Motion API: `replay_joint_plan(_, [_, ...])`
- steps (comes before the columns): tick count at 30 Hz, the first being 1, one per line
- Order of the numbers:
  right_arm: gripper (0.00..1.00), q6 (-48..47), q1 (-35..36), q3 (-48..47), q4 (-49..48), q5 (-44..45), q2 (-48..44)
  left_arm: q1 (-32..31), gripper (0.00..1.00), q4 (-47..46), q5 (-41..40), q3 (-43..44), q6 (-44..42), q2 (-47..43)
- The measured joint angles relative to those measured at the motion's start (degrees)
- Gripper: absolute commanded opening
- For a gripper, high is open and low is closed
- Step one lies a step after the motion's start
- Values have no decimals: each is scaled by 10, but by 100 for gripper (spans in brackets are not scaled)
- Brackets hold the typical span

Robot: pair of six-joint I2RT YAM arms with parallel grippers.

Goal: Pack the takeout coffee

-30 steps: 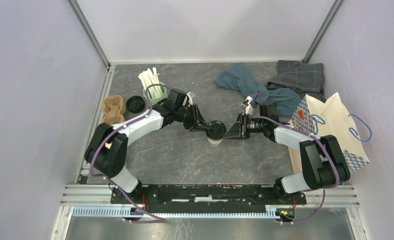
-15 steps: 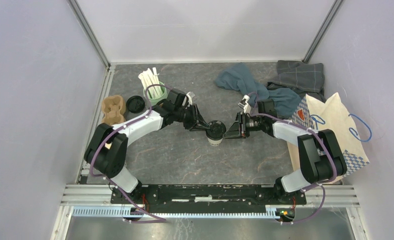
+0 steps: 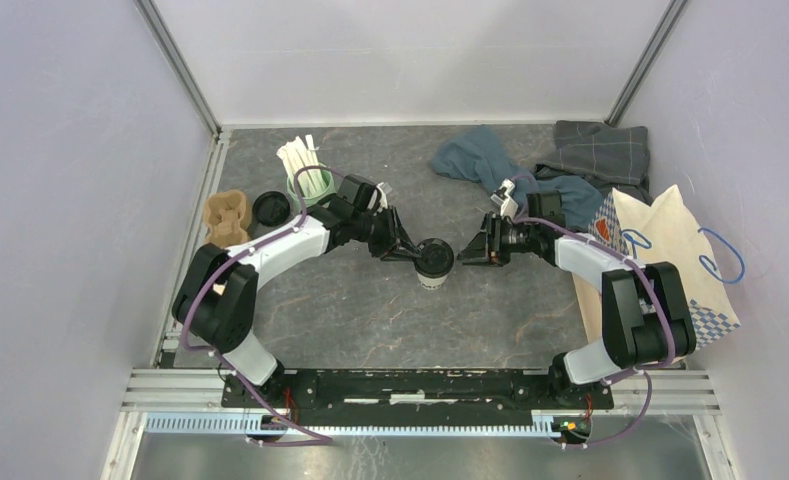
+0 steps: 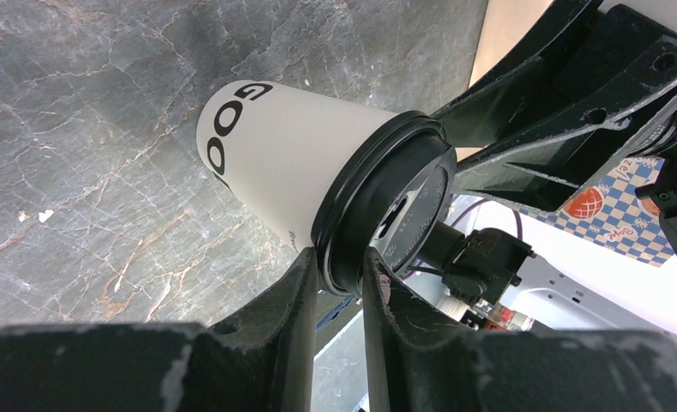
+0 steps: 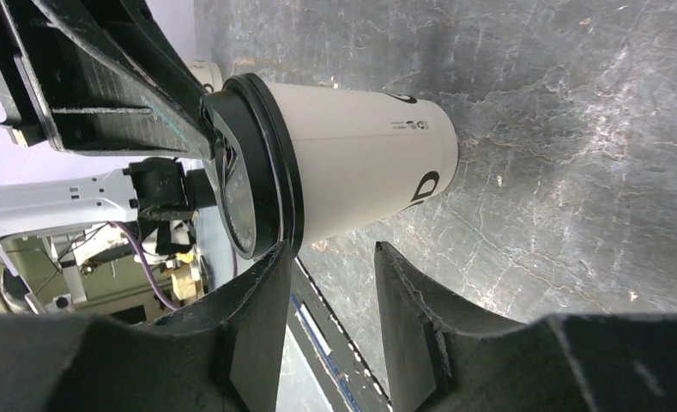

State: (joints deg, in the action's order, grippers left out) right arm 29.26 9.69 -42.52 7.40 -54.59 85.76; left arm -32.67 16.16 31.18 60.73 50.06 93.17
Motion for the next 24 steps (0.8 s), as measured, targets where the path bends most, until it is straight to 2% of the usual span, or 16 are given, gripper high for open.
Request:
replay_joint_plan(4, [46, 5, -5, -7, -4, 7, 2, 0, 38, 12, -1, 7, 0, 1])
replay_joint_plan(8, [46, 11, -6, -22, -11, 7, 9, 0, 65, 35, -10, 22, -12, 1])
replay_joint_plan(11, [47, 13, -6, -29, -15, 7, 16, 0, 73, 56, -23, 34, -21, -2])
replay_joint_plan(14, [47, 14, -6, -31, -21, 7, 24, -1, 70, 72, -43, 32, -21, -25])
replay_joint_plan(19, [47, 20, -7, -32, -31, 5, 42, -7, 44, 63, -56, -13, -11, -92])
replay_joint_plan(22, [46, 24, -7, -34, -36, 5, 54, -13, 36, 58, -54, -41, 1, -104])
replay_joint_plan(24, [46, 26, -7, -34, -39, 4, 58, -15, 35, 58, -53, -49, 4, -94])
